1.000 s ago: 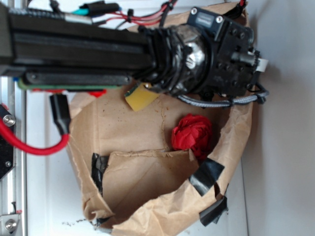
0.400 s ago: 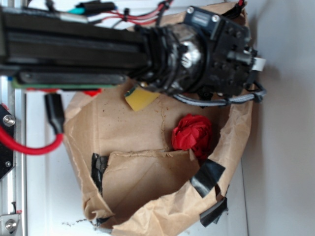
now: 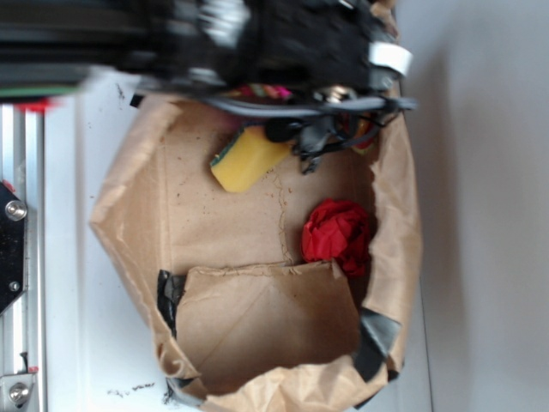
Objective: Grab the multicolored rope.
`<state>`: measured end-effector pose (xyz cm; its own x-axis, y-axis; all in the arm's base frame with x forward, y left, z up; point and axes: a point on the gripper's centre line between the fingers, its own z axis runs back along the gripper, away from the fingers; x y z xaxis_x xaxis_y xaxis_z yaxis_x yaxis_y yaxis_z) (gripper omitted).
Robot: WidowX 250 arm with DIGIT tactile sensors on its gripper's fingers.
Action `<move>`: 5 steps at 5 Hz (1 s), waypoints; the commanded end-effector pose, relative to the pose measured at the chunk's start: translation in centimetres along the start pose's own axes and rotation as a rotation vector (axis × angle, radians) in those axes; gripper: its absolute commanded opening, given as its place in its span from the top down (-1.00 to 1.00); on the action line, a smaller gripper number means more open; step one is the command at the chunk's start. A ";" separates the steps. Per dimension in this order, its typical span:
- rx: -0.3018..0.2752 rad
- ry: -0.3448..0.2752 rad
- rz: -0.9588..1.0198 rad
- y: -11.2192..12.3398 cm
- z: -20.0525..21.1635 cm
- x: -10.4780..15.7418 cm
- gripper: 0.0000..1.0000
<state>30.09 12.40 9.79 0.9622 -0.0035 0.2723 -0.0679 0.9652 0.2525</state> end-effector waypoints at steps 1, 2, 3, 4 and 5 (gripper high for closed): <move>-0.092 -0.122 0.001 0.6 6.6 0.1 1.00; -0.145 -0.146 -0.024 -0.3 8.3 -0.2 1.00; -0.189 -0.153 -0.055 -1.8 9.9 0.1 1.00; -0.197 -0.111 0.005 -3.5 10.9 1.1 1.00; -0.229 0.040 0.147 -4.9 11.3 2.2 1.00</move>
<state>28.91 4.53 17.41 0.9707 0.1519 0.1861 -0.1529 0.9882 -0.0089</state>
